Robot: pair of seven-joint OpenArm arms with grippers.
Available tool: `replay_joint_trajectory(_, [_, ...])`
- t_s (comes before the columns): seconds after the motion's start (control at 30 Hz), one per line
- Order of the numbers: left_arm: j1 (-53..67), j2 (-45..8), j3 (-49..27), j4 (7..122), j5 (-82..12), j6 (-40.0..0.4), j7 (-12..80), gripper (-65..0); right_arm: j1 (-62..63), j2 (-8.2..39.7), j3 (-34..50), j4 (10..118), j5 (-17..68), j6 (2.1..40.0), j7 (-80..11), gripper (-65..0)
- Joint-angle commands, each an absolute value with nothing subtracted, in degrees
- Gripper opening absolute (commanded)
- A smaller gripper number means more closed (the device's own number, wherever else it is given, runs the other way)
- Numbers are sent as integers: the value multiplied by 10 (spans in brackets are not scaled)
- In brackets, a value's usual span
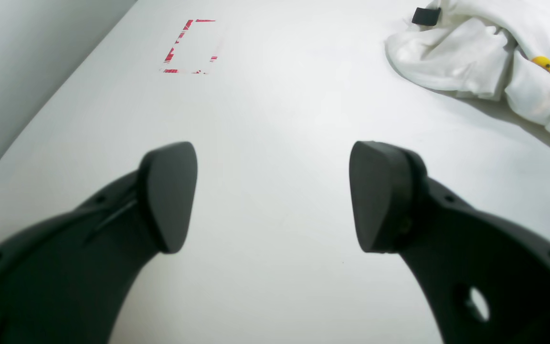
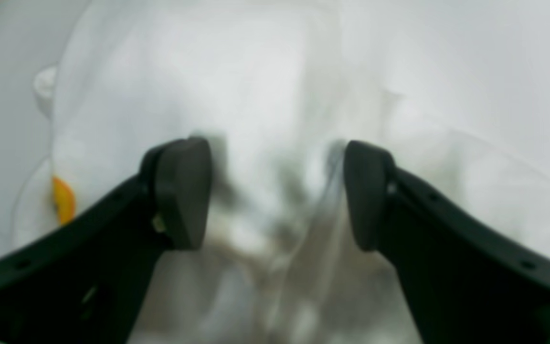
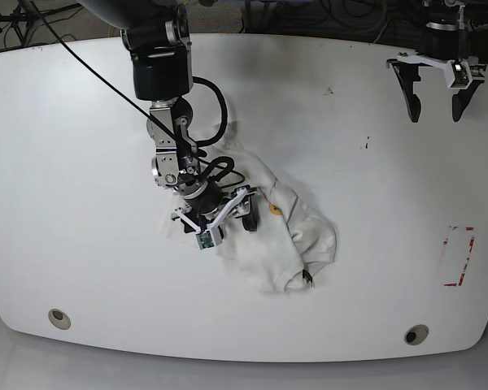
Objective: Fold the T-shirt properly
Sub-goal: 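Close the right gripper on the shirt fabric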
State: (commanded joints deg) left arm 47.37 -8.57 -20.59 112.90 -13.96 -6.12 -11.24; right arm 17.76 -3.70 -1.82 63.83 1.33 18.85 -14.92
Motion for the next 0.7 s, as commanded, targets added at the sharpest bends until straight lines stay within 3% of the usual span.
replay_joint_trajectory(0.07, [471, -84, -205, 1129, -140, -60, -115, -181, 170, -39, -26, 648, -40, 157, -162, -332])
replay_joint_trajectory(0.33, [471, -84, -204, 1128, -139, -58, -116, -179, 173, -44, -30, 645, -55, 160, -165, -574])
replay_joint_trajectory(0.43, [469, -84, -203, 1127, -138, -59, -116, -180, 178, -45, -28, 636, -48, 168, -165, -636])
replay_joint_trajectory(0.7, [469, -82, -202, 1127, -138, -59, -116, -182, 188, -48, -29, 629, -40, 181, -163, -650])
